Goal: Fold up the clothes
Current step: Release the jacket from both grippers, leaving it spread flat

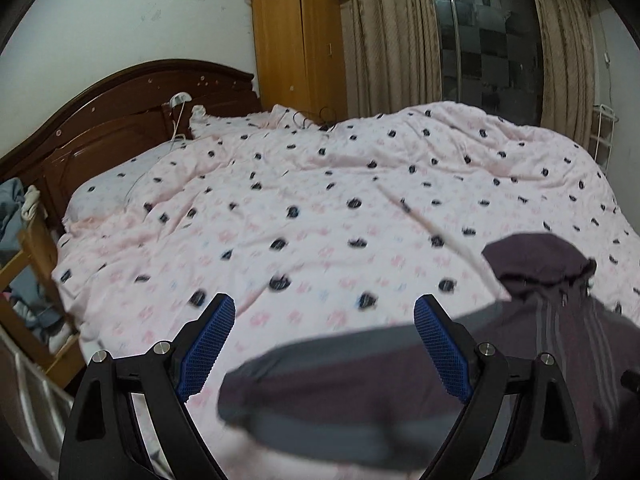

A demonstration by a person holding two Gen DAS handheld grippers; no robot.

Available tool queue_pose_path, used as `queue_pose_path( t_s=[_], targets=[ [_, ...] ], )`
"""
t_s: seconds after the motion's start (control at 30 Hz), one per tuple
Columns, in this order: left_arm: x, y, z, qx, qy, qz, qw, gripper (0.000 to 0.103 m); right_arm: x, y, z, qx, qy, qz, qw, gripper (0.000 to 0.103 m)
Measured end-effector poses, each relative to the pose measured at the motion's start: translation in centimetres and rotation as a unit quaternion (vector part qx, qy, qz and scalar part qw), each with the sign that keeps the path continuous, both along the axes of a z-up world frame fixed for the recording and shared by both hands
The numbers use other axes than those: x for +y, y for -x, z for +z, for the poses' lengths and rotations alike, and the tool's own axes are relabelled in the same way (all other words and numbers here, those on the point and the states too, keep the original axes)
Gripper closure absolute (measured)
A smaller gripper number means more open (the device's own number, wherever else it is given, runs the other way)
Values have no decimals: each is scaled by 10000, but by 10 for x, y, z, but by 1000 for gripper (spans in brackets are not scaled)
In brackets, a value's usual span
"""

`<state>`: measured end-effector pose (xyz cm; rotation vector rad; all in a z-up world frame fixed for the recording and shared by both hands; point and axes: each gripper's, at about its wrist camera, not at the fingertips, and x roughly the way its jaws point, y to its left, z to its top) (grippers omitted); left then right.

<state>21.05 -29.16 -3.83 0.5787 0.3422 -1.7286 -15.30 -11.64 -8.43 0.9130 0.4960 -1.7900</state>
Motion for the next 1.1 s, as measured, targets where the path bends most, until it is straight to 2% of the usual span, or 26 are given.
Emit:
queue_pose_path(
  t_s=[0.17,0.37,0.43,0.53,0.63,0.67,0.7,0.8,0.97,1.03,1.1],
  targets=[
    [27,-18,-13,-60,-30,15,10000,14,14,-29,5,-88,93,194,9997,3],
    [41,-44,-28,260,96,-148,9995,14,26,-52,11,-99,162,355,9992,3],
    [41,-52,-38,427,134,-215,9988,14,30,-57,12,-114,151,387,9991,3],
    [31,-63,-45,894,-120,-127,9958,14,34,-63,14,-96,145,433,9989,3],
    [20,-75,-47,1279,-215,-52,9915,14,37,-69,16,-107,153,480,9987,3],
    [14,-82,-51,1396,-370,26,9895,14,38,-70,17,-116,162,495,9986,3],
    [8,-89,-56,1538,-527,93,9867,14,39,-72,19,-124,171,509,9985,3],
    [-5,-113,-75,2264,-1021,184,9685,14,41,-76,22,-143,201,552,9982,3],
    [-16,-133,-100,2867,-1320,273,9485,16,41,-82,23,-199,216,644,9975,3],
    [-21,-139,-109,3139,-1451,236,9380,21,40,-85,21,-227,202,690,9972,3],
    [-25,-144,-115,3436,-1567,188,9257,37,38,-89,18,-244,177,739,9968,3]
  ],
)
